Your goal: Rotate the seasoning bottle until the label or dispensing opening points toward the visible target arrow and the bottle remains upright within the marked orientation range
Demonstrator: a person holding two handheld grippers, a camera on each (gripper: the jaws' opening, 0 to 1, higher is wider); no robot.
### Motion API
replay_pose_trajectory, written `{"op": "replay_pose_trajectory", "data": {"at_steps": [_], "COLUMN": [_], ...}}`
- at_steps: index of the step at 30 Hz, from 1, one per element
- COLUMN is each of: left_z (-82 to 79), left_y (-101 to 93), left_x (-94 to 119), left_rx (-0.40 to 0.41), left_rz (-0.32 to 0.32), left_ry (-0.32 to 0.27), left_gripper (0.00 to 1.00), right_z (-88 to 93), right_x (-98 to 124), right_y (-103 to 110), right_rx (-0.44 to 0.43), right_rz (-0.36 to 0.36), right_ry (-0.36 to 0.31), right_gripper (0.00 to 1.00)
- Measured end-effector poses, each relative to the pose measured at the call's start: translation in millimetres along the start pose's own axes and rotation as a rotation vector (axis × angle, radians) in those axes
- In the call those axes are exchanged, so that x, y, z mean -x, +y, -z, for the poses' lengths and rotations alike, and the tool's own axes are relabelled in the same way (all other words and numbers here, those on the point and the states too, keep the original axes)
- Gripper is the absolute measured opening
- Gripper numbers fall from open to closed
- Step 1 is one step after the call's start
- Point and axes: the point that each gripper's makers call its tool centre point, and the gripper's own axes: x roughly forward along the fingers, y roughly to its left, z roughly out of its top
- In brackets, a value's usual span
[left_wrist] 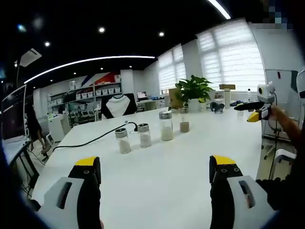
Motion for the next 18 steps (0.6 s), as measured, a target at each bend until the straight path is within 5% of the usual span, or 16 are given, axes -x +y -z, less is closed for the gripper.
{"op": "replay_pose_trajectory", "data": {"at_steps": [5, 18], "left_z": [1.1, 4.2], "left_y": [0.8, 2.6], "left_x": [-2, -6], "left_rx": [-0.022, -0.008], "left_rz": [0.0, -0.006], "left_ry": [0.011, 0.013], "left_gripper": [1.0, 1.0], "right_z": [-1.2, 4.2], "right_x": [-2, -1], "right_y": [11, 6], "right_rx": [-0.049, -0.024], "right_rz": [-0.06, -0.016], "right_ry": [-0.016, -0.005], "right_gripper": [0.81, 0.81]}}
